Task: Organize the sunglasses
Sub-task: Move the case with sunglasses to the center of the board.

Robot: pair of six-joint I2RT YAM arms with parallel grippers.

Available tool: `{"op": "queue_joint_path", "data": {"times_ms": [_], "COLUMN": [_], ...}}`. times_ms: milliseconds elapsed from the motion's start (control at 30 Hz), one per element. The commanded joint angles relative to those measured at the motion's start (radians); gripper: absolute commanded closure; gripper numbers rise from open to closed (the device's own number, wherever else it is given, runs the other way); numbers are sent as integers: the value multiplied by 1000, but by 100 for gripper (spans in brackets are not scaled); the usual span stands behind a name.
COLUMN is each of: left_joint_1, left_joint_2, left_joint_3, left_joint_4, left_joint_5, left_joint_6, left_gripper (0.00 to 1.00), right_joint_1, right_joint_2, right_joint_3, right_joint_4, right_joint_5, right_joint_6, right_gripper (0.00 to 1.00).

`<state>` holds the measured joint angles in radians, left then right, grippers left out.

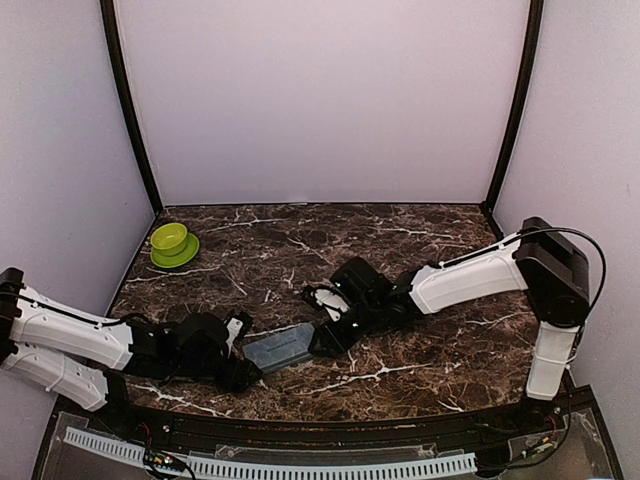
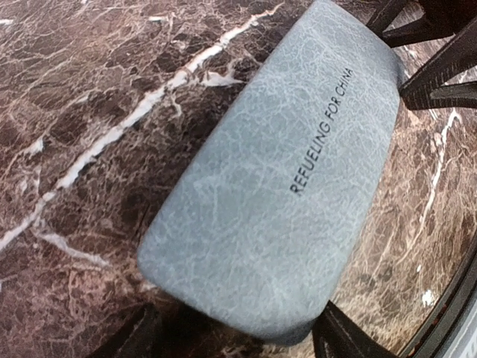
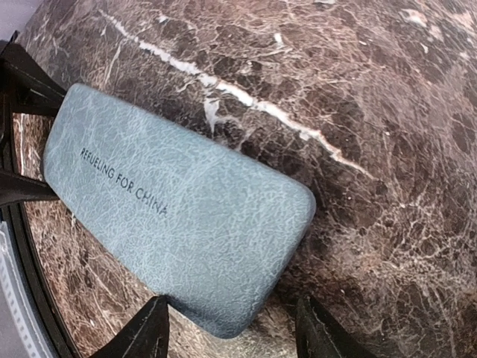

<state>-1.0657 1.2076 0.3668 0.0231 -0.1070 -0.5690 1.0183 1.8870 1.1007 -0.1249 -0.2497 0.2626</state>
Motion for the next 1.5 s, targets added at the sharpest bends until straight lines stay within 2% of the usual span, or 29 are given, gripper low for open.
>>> {"op": "queue_joint_path", "data": {"times_ms": [0, 233, 400, 667, 800, 867, 1000, 1167, 1300, 1367, 1467], "left_joint_1": [-8, -2, 81, 149, 152, 151, 152, 168, 208, 232, 275], "left_joint_2": [77, 200, 298, 379, 423, 419, 376, 311, 231, 177, 127], "left_joint_3": [56, 179, 285, 396, 463, 467, 461, 470, 468, 463, 470], "left_joint_4": [-16, -62, -106, -56, -94, -99, -122, -187, -221, -220, -229], "left_joint_5": [-22, -138, -114, -71, -89, -92, -125, -149, -166, -198, -274], "left_joint_6": [63, 136, 197, 296, 320, 326, 343, 375, 372, 365, 354], "left_gripper": [35, 43, 45, 45, 38, 34, 22, 15, 6, 1, 1], "right_joint_1": [14, 22, 6, -55, -78, -92, -119, -169, -224, -264, -330], "right_joint_2": [17, 12, 20, 34, 34, 3, -90, -231, -380, -442, -511], "right_joint_3": [18, 10, 44, 102, 115, 96, 59, -5, -23, -27, -30], "right_joint_4": [-1, 32, 35, 30, 11, 12, -25, -138, -228, -265, -296], "right_joint_5": [19, 43, 71, 62, 63, 77, 126, 230, 360, 432, 495], "right_joint_6": [-13, 13, 23, 10, 2, 2, 0, -7, 11, 32, 67], "right_gripper": [44, 48, 52, 54, 54, 51, 35, 22, 14, 1, 0]}}
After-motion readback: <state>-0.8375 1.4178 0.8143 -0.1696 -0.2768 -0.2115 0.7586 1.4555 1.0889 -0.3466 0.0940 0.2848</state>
